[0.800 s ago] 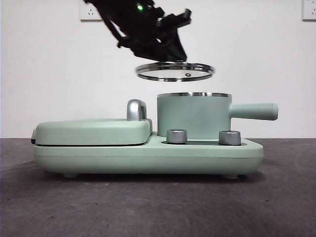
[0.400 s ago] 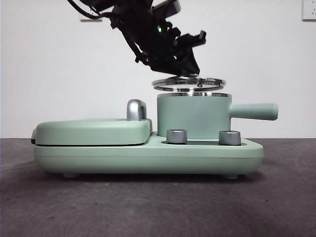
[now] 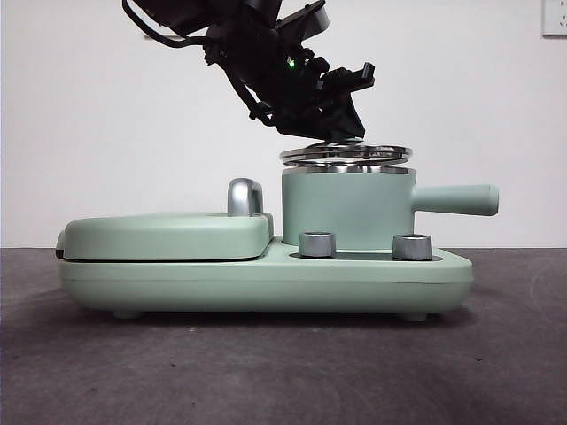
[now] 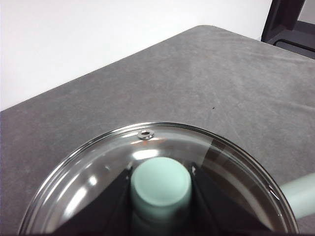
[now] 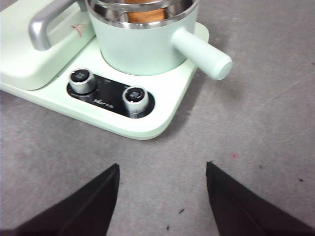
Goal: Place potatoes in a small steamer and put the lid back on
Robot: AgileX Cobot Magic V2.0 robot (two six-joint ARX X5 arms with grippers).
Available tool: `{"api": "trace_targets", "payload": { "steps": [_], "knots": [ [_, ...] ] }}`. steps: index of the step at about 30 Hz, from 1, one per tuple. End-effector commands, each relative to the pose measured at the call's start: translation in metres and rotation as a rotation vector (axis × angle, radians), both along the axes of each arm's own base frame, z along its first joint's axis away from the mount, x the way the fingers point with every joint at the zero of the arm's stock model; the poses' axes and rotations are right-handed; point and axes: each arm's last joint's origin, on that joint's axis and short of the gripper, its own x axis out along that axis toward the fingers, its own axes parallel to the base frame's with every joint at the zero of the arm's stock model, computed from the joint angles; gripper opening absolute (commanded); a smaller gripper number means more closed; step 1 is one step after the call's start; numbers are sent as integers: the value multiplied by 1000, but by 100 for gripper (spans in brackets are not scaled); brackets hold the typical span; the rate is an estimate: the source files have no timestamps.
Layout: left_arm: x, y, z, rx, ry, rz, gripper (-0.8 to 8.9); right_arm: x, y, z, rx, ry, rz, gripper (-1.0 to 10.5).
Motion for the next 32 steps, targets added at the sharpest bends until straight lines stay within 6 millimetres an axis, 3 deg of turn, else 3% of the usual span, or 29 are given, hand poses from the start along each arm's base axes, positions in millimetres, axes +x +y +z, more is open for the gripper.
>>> {"api": "trace_targets", "payload": {
  "steps": [1,32],
  "knots": [
    [3,-7,7,-27,-47,-16,9,1,1,1,7,-5,-7,269],
    [3,-9,-13,32,54,-57,9,0,0,1,7,-5,-8,269]
  ]
}}
